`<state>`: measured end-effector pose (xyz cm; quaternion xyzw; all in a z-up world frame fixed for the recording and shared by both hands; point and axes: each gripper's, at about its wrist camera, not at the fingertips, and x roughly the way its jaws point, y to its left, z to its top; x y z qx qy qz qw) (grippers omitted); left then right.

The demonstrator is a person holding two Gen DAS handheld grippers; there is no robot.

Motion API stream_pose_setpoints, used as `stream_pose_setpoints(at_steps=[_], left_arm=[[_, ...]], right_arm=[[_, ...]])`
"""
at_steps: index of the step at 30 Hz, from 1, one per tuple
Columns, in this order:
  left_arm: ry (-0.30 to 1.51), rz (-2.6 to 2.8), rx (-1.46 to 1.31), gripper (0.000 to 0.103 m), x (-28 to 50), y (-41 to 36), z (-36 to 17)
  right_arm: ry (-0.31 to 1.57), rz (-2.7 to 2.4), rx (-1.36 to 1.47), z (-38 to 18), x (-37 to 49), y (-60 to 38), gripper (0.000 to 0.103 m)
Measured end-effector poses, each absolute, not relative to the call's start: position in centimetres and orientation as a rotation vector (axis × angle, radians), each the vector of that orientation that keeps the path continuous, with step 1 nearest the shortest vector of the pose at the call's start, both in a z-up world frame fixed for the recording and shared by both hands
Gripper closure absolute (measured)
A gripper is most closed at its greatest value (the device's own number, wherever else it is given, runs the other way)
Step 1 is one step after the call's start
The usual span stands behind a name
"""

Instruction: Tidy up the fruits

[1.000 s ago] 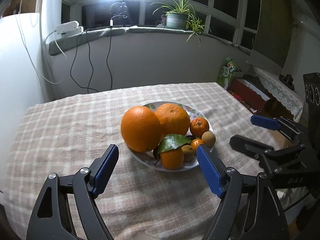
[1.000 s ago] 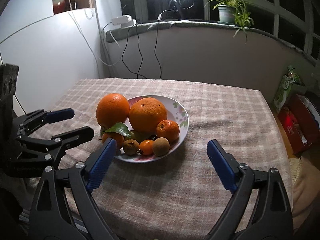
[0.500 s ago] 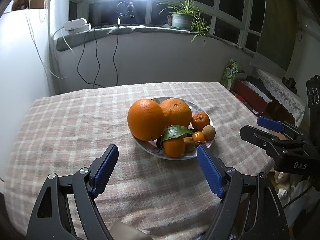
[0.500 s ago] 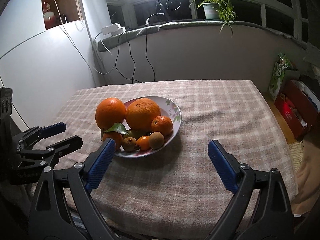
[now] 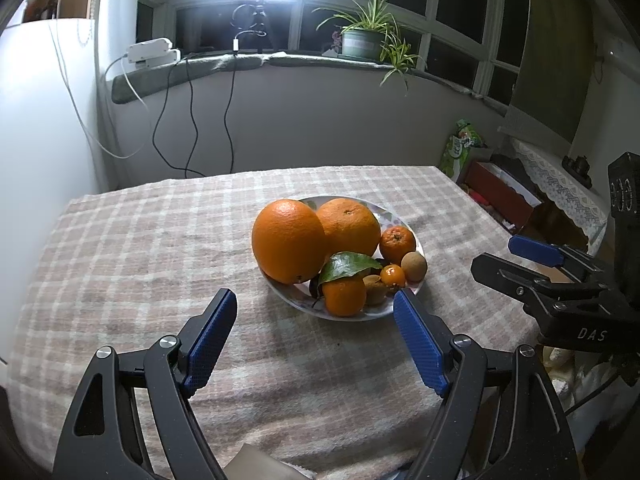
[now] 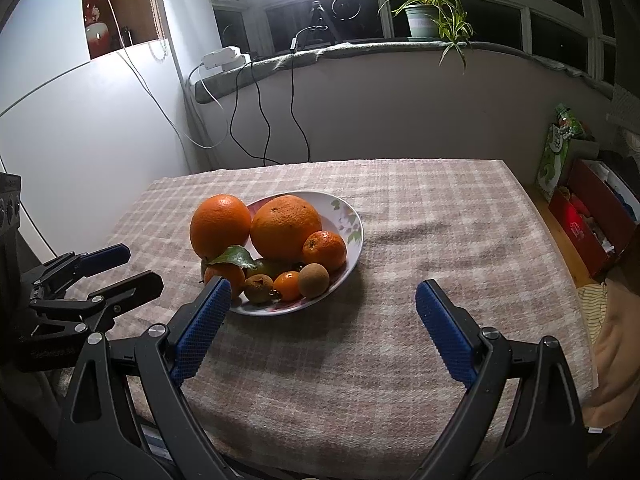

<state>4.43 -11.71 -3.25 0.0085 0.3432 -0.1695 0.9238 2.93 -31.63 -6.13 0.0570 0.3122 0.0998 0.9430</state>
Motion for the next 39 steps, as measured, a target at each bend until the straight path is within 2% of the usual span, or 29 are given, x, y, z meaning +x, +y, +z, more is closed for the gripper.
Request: stream_pose_setpoints(at_steps=[39], left_arm=[[0.694, -0.355, 0.019, 0.022, 4.18, -11.84, -2.96]], right_arm=[[0.643, 0.200, 0.115, -6.55, 2.88, -31.54, 0.007]])
